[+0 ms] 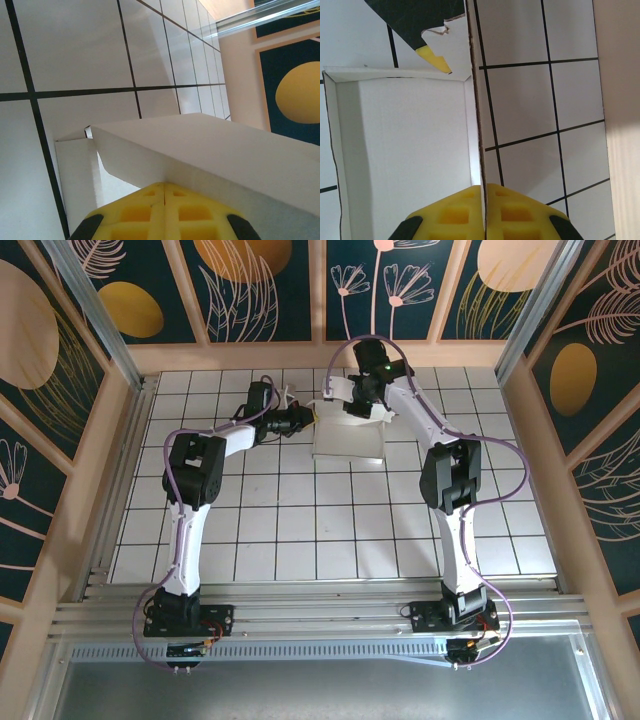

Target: Fold the paper box

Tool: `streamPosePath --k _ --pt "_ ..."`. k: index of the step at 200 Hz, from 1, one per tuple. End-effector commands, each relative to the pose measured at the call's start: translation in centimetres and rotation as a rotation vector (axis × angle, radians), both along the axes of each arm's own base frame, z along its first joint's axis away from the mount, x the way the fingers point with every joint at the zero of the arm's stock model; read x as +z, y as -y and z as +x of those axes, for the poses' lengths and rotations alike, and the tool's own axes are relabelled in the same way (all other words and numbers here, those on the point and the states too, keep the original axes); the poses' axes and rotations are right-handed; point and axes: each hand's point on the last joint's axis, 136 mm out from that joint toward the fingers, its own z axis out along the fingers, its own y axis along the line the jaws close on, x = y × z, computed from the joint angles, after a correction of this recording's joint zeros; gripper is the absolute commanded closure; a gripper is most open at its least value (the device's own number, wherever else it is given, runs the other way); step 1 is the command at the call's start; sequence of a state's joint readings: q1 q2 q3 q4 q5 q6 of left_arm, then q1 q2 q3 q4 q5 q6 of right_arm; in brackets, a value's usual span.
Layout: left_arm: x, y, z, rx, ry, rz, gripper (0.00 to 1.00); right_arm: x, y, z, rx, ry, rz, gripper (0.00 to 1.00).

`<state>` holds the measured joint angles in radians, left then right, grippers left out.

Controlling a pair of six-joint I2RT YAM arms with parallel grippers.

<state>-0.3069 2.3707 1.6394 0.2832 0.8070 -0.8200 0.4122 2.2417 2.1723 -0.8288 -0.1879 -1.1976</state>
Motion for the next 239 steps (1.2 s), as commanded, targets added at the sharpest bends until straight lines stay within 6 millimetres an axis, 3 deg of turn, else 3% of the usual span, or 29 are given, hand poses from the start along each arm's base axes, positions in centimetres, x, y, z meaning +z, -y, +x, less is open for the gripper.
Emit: streamPosePath --k 1,40,96,124,150,169,207,239 --pt "-1.8 3.0 -3.2 -0.127 -0.039 0.014 1.0 -0.7 -2.3 -1.2 0.042 -0.039 0.037 1.0" --pt "-4.4 2.1 -4.3 -0.118 -0.075 0.077 1.0 -0.9 -2.2 -1.4 0.041 -0.046 0.035 1.0" --pt "-3.7 0.8 -3.8 -0.06 -0.021 0.153 1.0 -1.6 -2.2 -2.7 0.077 -0.014 -0.002 1.0" --pt "-1.3 -0.1 -4.4 -0.043 0.076 0.149 1.0 -1.4 -1.8 -2.6 0.077 0.02 -0.019 1.0" --pt "1.3 -1.3 -6.3 -0.052 0.19 0.153 0.78 -1.5 -1.6 -2.4 0.074 0.028 -0.037 1.0" --pt "2.6 -1.8 -7.8 -0.071 0.241 0.153 0.73 -1.6 -1.4 -2.4 0.075 0.03 -0.045 1.0" --pt "5.8 -4.7 -8.8 0.038 0.308 0.115 0.83 -1.7 -1.3 -2.6 0.076 0.04 -0.046 1.0" --pt "8.5 -8.5 -6.9 0.254 0.304 0.106 0.95 -1.9 -1.4 -2.9 0.086 0.053 -0.049 1.0"
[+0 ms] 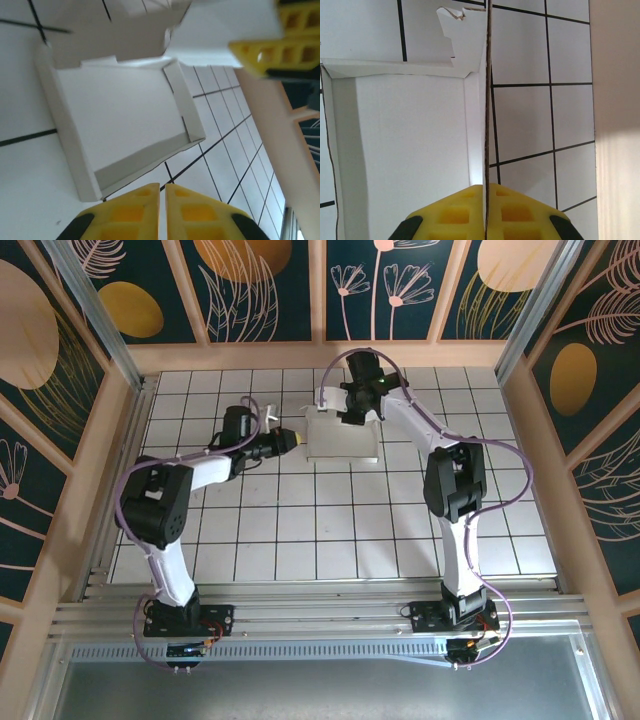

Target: Fold the paper box

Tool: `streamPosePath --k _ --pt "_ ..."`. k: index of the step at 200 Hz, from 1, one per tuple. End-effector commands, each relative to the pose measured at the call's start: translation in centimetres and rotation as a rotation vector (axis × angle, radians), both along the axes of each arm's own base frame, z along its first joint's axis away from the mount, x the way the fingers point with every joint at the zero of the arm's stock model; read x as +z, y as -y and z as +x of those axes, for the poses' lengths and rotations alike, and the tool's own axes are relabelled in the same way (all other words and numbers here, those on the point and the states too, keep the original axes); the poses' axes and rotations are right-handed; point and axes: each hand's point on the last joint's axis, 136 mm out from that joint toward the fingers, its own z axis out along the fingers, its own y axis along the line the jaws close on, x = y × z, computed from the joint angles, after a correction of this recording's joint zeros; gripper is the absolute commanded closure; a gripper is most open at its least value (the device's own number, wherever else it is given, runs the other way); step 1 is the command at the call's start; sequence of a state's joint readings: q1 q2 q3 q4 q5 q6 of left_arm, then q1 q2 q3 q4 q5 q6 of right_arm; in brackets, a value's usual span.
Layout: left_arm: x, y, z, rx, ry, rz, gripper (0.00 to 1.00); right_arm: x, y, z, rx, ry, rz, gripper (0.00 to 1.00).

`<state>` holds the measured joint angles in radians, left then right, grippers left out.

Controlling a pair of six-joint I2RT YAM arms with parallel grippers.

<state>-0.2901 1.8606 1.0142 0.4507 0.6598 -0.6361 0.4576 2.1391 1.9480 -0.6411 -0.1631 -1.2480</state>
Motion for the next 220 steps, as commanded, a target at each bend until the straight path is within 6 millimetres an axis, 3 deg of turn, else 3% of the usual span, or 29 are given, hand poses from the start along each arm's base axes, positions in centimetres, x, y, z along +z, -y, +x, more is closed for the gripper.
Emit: streamPosePath --k 1,22,39,71,138,190,220 --pt "3.9 -2.8 2.6 0.171 0.092 -0.037 0.95 -1.3 0.3 -1.4 0.013 -0.033 -0.038 1.0" --pt "3.3 -3.8 5.1 0.255 0.06 0.047 0.95 -1.2 0.1 -1.6 0.019 -0.035 -0.036 1.0" --pt "1.6 -3.6 7.7 0.27 -0.003 0.093 0.96 -0.9 -0.1 -1.7 0.027 -0.035 -0.025 1.0" --pt "-0.6 -0.8 11.0 0.18 -0.098 0.037 1.0 -0.9 -0.1 -1.7 0.024 -0.034 -0.021 1.0" --pt "-3.3 4.8 9.1 -0.018 -0.171 -0.007 1.0 -1.1 0.1 -1.7 0.015 -0.04 -0.024 1.0" --pt "-4.7 4.7 8.9 -0.006 -0.189 0.003 1.0 -1.6 0.0 -2.2 0.021 -0.05 -0.023 1.0" --pt "-4.3 4.3 8.7 0.006 -0.171 0.022 1.0 -1.6 0.1 -2.4 0.018 -0.038 -0.02 1.0"
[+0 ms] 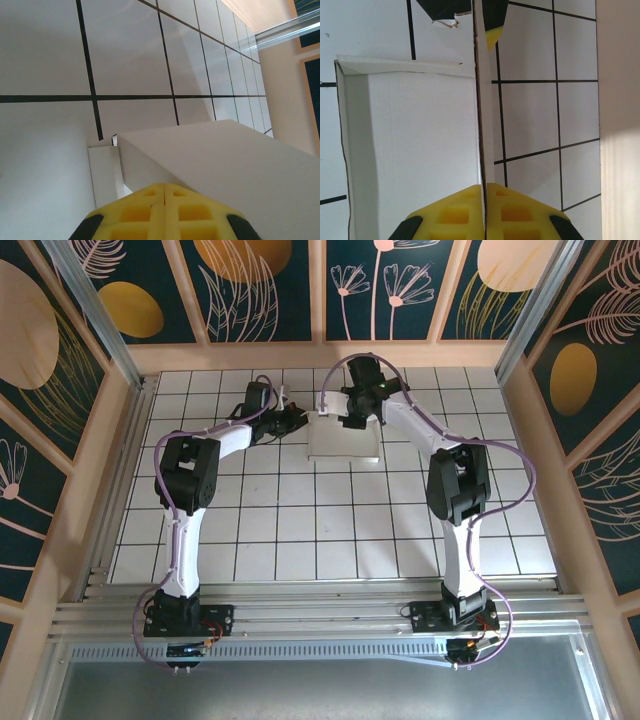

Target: Fold the paper box

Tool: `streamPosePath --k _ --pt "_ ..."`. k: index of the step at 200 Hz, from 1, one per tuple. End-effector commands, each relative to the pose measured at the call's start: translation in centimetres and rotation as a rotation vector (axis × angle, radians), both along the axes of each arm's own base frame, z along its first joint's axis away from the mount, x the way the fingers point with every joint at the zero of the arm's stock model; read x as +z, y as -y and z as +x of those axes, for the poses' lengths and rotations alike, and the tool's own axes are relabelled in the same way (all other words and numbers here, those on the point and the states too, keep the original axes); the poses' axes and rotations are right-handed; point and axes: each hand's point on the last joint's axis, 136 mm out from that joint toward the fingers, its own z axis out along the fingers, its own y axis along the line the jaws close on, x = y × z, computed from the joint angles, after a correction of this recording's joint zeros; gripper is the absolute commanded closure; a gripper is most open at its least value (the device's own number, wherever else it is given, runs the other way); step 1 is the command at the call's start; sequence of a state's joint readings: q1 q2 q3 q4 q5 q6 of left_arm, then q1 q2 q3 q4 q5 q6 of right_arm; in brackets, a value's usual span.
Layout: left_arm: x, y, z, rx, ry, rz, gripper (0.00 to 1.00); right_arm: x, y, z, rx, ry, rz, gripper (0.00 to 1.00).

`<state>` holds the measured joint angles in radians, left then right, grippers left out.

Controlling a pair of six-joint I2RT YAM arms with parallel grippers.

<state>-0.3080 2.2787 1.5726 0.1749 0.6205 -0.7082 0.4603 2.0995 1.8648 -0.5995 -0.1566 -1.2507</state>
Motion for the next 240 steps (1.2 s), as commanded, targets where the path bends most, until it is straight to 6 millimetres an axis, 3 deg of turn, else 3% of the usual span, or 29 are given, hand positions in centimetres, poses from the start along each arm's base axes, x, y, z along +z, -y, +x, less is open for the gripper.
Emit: streamPosePath --k 1,10,31,45,64,82,119,132,156,161,180,199,217,227,240 --pt "0.5 0.8 -0.8 -0.038 0.008 -0.005 1.0 -1.0 -0.2 -1.6 0.016 -0.04 -0.013 1.0" --pt "1.1 0.3 -0.7 -0.019 0.028 0.016 0.99 -0.8 -0.3 -1.5 0.018 -0.033 -0.012 1.0" --pt "2.7 -2.4 -0.4 0.061 0.079 0.074 0.78 -0.4 -0.4 -1.3 0.02 -0.025 -0.011 1.0" --pt "3.9 -4.7 -0.2 0.124 0.121 0.123 0.75 -0.2 -0.4 -1.1 0.017 -0.021 -0.014 0.97" --pt "5.4 -7.0 -0.2 0.172 0.172 0.181 0.74 0.3 -0.6 -1.0 0.015 -0.025 -0.014 0.85" --pt "5.8 -7.3 -0.1 0.159 0.196 0.217 0.73 1.9 -1.2 -1.4 0.012 -0.041 0.036 0.66" --pt "4.1 -6.3 0.1 0.123 0.15 0.177 0.75 7.9 -2.0 -2.1 -0.008 -0.011 0.239 0.43" --pt "3.9 -6.2 0.1 0.125 0.144 0.16 0.76 10.5 -1.6 -2.5 -0.037 -0.017 0.36 0.41" --pt "3.4 -5.7 0.0 0.105 0.138 0.142 0.79 15.3 1.0 -2.7 -0.137 -0.051 0.676 0.42" --pt "3.5 -5.5 -0.1 0.094 0.139 0.131 0.79 16.9 2.1 -2.4 -0.174 -0.032 0.753 0.42" --pt "3.7 -4.7 -0.5 0.045 0.151 0.104 0.8 18.7 7.0 -1.6 -0.399 -0.046 1.025 0.36" --pt "4.6 -4.8 -1.4 0.002 0.219 0.133 0.78 17.8 12.0 -1.7 -0.551 -0.171 1.199 0.37" --pt "5.1 -5.4 -2.0 -0.049 0.312 0.233 0.76 14.0 16.2 -1.2 -0.649 -0.263 1.238 0.36" --pt "5.6 -5.2 -2.2 -0.096 0.363 0.26 0.75 11.9 17.6 -0.8 -0.668 -0.302 1.217 0.36" --pt "6.0 -4.5 -2.5 -0.168 0.391 0.259 0.73 9.5 17.5 -0.4 -0.658 -0.349 1.151 0.36"
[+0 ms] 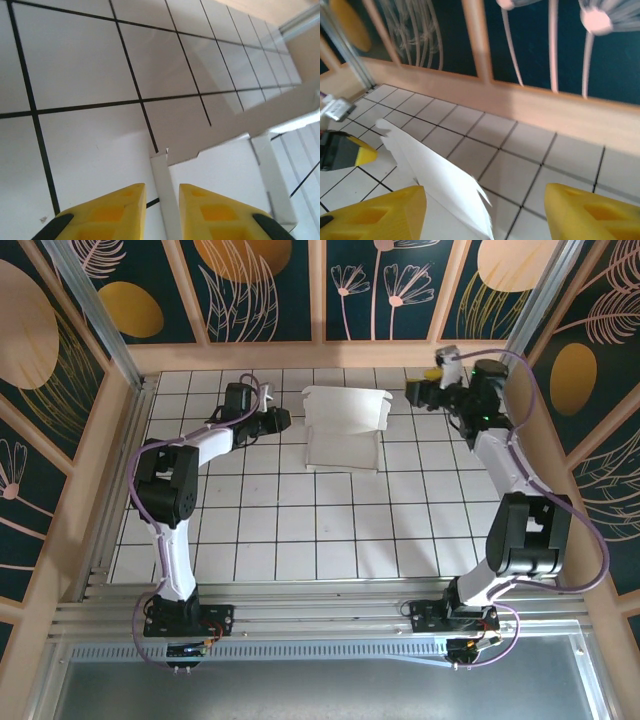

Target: Fold the paper box

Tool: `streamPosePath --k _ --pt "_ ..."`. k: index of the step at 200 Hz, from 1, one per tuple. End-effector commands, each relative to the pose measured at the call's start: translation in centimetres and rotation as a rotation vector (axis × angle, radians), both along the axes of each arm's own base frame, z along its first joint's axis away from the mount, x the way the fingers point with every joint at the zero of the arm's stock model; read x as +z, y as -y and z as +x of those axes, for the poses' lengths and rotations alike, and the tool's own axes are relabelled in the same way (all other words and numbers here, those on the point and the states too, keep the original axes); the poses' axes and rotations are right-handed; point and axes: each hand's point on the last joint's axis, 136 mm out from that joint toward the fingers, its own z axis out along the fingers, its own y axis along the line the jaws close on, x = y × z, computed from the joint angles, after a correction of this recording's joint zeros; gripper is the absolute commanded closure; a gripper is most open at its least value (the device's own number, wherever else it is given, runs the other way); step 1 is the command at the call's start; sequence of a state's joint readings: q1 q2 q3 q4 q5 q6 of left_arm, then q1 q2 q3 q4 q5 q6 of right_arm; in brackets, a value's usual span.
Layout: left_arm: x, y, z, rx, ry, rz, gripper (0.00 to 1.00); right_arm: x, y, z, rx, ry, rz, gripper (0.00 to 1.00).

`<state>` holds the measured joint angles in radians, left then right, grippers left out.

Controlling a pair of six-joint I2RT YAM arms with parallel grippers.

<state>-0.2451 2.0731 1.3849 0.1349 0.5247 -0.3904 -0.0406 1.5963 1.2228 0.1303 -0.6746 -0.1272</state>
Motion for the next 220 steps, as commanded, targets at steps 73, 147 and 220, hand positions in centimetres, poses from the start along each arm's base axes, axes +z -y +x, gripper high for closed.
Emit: streamPosePath --k 73,147,220 --pt "5.0 4.6 -2.0 -0.36 0.218 -0.02 0.36 -9.6 -5.1 3.0 0.206 -0.181 -0.099 0.36" --pt "3.2 4.5 1.2 -0.228 0.105 0.049 0.49 -12.5 -5.8 3.8 0.187 -0.234 -0.229 0.44" --pt "0.3 5.9 1.8 -0.177 0.005 0.199 0.71 -14.2 -6.3 3.6 0.166 -0.254 -0.32 0.69"
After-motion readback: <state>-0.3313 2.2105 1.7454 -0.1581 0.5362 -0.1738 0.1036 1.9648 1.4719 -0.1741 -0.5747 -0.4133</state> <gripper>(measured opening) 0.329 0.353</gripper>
